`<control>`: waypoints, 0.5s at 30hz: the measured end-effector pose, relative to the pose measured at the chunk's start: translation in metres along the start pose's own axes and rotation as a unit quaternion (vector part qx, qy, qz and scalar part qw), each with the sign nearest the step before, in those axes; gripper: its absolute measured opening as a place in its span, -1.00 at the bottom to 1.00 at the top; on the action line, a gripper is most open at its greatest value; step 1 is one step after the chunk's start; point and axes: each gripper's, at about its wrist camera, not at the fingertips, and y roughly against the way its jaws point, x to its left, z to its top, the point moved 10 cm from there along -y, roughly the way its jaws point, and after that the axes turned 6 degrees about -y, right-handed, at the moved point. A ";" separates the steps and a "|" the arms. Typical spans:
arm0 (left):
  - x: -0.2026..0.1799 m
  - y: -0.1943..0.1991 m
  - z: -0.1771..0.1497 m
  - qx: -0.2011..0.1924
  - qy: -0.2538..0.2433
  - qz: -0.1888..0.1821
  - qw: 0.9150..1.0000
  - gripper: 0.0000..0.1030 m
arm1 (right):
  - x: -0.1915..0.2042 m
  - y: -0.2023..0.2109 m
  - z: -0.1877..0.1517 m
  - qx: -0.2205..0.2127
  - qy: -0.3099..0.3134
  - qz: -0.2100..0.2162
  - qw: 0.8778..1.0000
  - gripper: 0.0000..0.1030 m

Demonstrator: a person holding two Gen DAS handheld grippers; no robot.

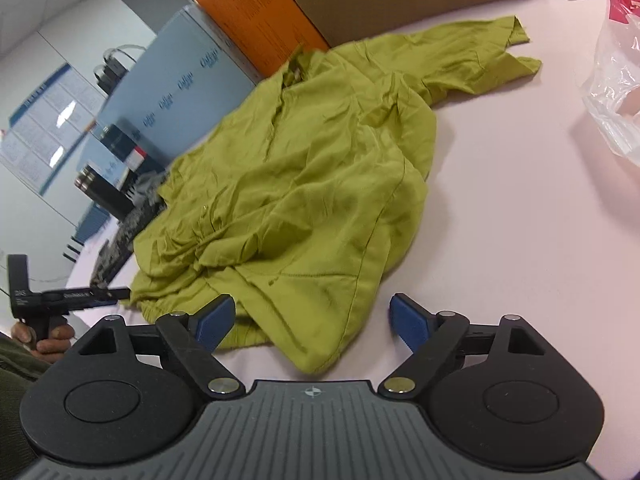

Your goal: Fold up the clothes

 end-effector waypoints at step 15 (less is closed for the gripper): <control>-0.013 0.094 0.040 -0.074 -0.063 -0.062 0.993 -0.92 | 0.036 0.064 0.049 0.029 -0.060 0.100 0.993 -0.92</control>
